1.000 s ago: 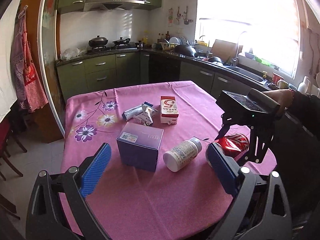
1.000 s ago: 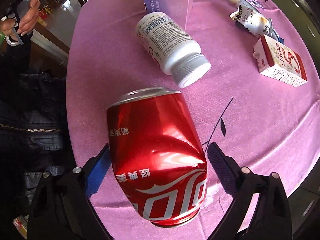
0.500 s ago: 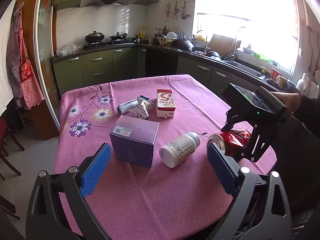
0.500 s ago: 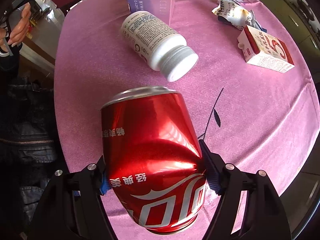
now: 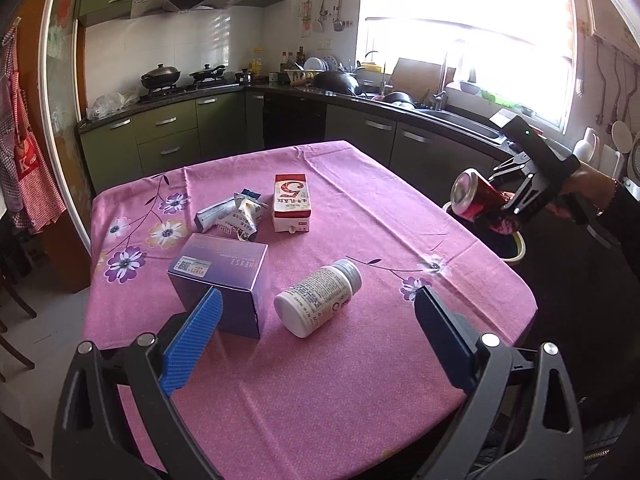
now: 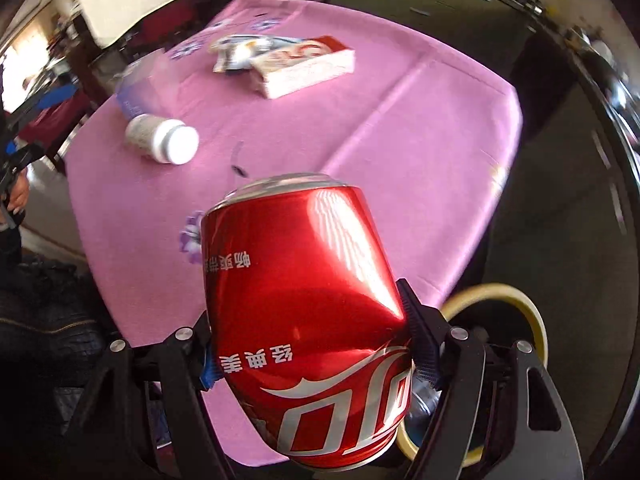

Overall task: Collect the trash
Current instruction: 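Carry the can over the bin and open the right gripper, then reach for and grasp the white pill bottle with the left gripper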

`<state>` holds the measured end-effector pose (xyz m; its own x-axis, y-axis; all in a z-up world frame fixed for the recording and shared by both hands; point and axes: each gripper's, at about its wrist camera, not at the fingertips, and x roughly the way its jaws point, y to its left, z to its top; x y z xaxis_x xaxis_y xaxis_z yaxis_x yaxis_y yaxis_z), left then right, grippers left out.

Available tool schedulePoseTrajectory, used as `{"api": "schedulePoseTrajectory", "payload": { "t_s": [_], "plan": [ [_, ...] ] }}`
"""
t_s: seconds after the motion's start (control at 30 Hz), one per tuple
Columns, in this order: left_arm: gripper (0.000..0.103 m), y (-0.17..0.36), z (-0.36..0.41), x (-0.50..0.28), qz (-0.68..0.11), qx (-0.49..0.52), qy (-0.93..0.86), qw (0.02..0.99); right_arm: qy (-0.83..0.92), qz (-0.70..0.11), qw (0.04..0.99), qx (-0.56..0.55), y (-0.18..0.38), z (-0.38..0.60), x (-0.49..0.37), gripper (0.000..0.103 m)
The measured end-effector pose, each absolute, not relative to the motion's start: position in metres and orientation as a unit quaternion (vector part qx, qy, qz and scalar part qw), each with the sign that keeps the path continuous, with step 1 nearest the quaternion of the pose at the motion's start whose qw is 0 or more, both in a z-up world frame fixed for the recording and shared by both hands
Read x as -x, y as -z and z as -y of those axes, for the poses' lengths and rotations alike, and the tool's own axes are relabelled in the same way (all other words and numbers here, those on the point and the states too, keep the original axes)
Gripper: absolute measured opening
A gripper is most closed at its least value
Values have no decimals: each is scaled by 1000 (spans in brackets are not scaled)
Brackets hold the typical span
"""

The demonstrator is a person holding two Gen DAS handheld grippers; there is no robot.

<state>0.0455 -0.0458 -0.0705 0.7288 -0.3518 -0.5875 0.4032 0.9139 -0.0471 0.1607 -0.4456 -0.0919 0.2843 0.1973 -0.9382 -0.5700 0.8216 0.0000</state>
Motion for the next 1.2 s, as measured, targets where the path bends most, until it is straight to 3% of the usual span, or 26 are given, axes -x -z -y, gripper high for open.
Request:
{"api": "schedulePoseTrajectory", "payload": {
  "t_s": [0.27, 0.43, 0.47, 0.53, 0.57, 0.83, 1.2],
  "plan": [
    [92, 69, 60, -44, -307, -56, 216, 925, -71, -596, 797, 60, 141, 573, -202, 72],
    [92, 67, 63, -44, -308, -66, 214, 925, -40, -604, 796, 27, 167, 595, -216, 72],
    [92, 67, 63, -44, -308, -66, 214, 925, -37, -601, 798, 21, 168, 598, -218, 75],
    [92, 67, 64, -44, -309, -66, 214, 924, -20, -593, 805, 13, 167, 605, -218, 96],
    [92, 67, 64, -44, -309, -67, 214, 924, -13, -591, 807, 7, 165, 607, -218, 98],
    [95, 75, 66, -47, -319, -70, 222, 919, -16, -542, 840, -21, 129, 589, -171, 98],
    [95, 99, 81, -76, -364, -113, 292, 877, -140, -467, 873, -29, 104, 470, -74, 98]
  ]
}}
